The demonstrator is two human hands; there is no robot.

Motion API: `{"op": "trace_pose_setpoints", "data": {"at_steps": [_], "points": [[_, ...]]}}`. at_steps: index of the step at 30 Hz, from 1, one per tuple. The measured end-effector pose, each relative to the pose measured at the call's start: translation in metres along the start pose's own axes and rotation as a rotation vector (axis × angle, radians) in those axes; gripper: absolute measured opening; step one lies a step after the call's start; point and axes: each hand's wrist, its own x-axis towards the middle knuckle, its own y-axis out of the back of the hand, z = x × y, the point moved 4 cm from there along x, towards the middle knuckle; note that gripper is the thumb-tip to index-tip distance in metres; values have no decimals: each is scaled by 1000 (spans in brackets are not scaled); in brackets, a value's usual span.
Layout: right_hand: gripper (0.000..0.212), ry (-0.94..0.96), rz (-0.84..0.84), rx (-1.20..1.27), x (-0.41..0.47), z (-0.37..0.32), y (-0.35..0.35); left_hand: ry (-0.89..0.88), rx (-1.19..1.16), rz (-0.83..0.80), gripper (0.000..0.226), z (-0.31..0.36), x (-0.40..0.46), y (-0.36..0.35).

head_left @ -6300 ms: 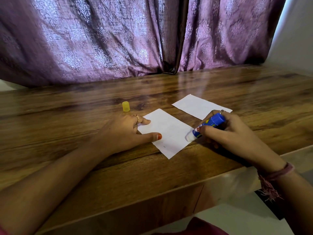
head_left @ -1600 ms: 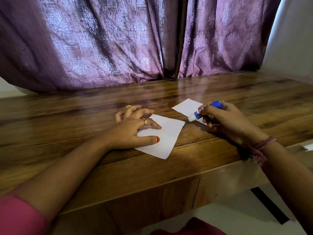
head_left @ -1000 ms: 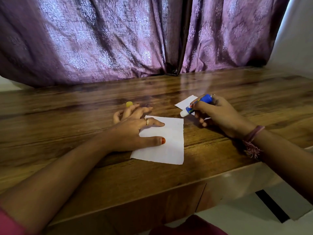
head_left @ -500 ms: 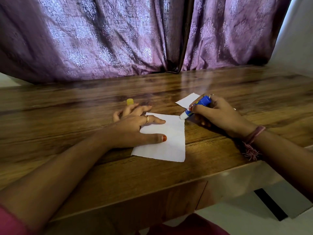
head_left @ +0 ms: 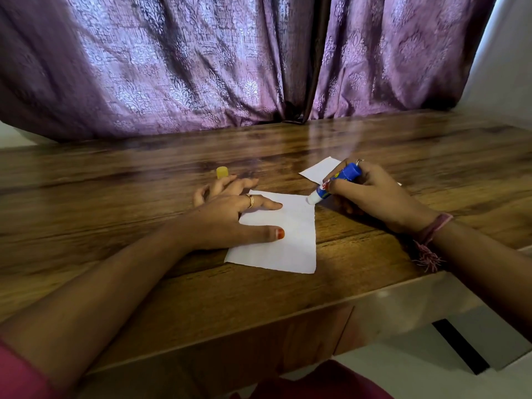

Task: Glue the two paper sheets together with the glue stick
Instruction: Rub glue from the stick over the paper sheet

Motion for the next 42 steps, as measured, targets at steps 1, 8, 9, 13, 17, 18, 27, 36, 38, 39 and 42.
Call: {"op": "trace_pose_setpoints", "data": {"at_steps": [1,8,9,13,17,18,27,36,38,39,42], "points": [[8,0,1,-3,0,0,0,2,-1,-1,65,0,0,0],[12,-8,3,27,-1,0,0,-1,-18,9,64,1,-1,0],[13,-7,2,31,0,1,0,-3,-18,8,64,1,-1,0],[18,-33,40,33,3,4,3,1,-21,6,63,0,-2,0],[10,-22,-17,46,1,4,1,-1,-23,2,63,0,-1,0],[12,-27,-8,45,1,4,1,2,-23,1,63,1,-1,0],[7,28,-47,-26,-7,-8,-1,9,-15,-6,63,1,-2,0],[8,-20,-56,7,-11,-11,-3,27,-14,-12,62,-1,-1,0],[6,-30,-39,-1,-11,-11,-2,27,-7,-13,63,-1,-1,-1],[5,-23,-56,-3,-12,-12,-2,27,-8,-10,63,-1,-1,-1],[8,-1,-130,8,-15,-15,-6,29,-24,-6,63,0,-1,0]]}}
